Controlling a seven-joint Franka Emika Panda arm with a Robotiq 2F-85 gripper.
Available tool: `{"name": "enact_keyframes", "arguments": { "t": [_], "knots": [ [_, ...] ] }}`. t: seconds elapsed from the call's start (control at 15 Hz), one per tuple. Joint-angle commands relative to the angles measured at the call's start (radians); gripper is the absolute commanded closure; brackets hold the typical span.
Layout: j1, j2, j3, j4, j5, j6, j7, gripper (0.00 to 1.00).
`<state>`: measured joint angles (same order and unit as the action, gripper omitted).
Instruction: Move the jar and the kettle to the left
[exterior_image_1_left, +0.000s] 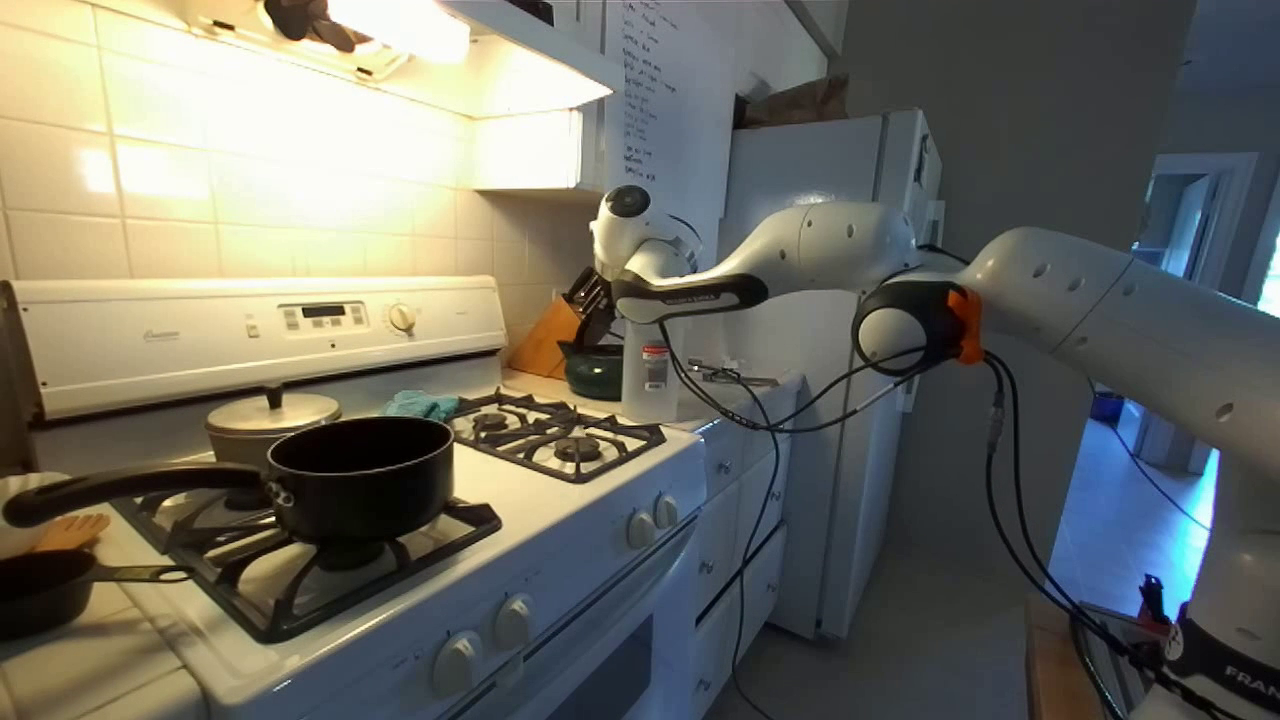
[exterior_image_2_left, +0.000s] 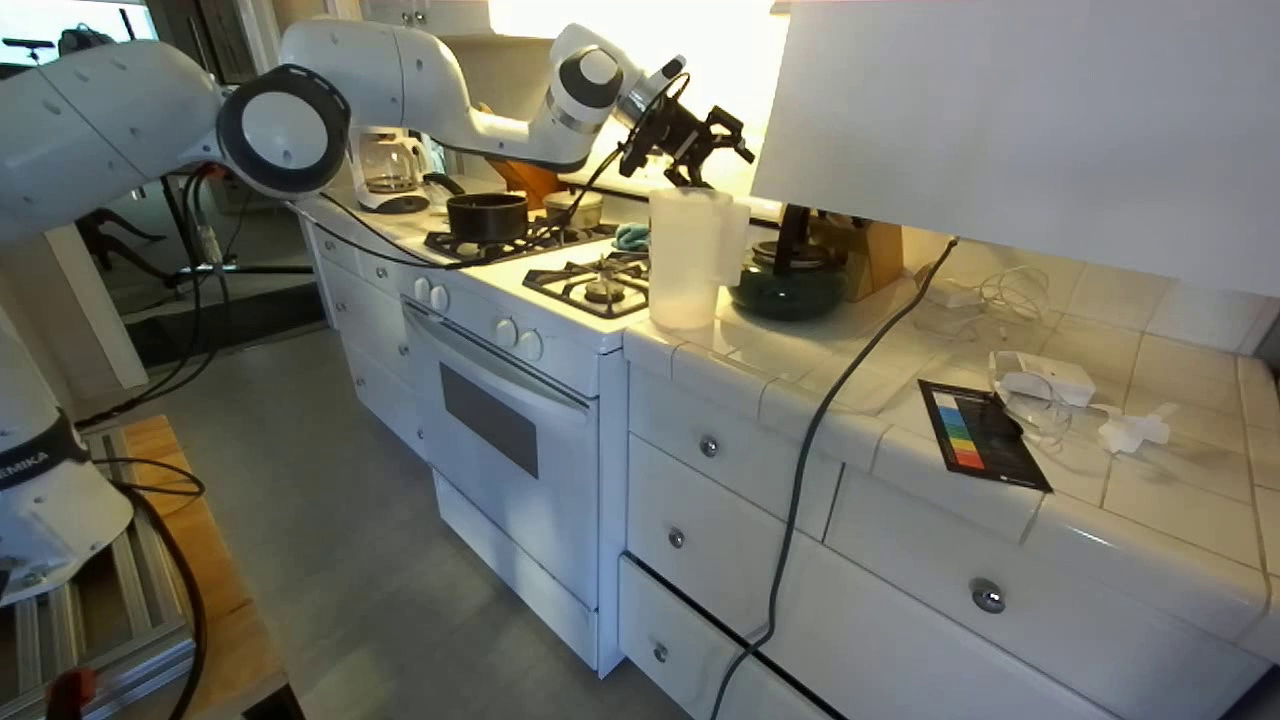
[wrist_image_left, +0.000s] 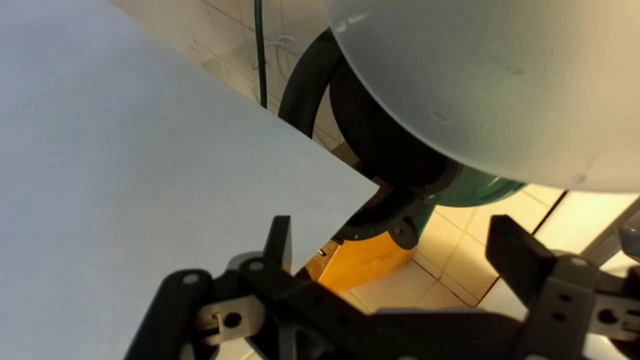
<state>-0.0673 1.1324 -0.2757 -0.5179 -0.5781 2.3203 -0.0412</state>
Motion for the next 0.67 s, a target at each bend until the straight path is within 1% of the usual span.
{"name": "enact_keyframes", "arguments": {
  "t": [0.0, 0.13, 0.2, 0.4, 0.47, 0.6],
  "knots": [
    [0.007, 0.003, -0.009, 0.002, -0.003, 0.0, 0.005, 0.0],
    [0.01, 0.008, -0.015, 0.005, -0.004, 0.0, 0.007, 0.0],
    [-0.001, 0.014, 0.0, 0.007, 0.004, 0.04, -0.017, 0.0],
    [-0.034, 0.024, 0.075, -0.005, 0.039, 0.163, -0.151, 0.0],
    [-0.05, 0.03, 0.11, -0.005, 0.051, 0.219, -0.205, 0.0],
    [-0.072, 0.035, 0.151, -0.005, 0.055, 0.265, -0.278, 0.0]
  ]
}}
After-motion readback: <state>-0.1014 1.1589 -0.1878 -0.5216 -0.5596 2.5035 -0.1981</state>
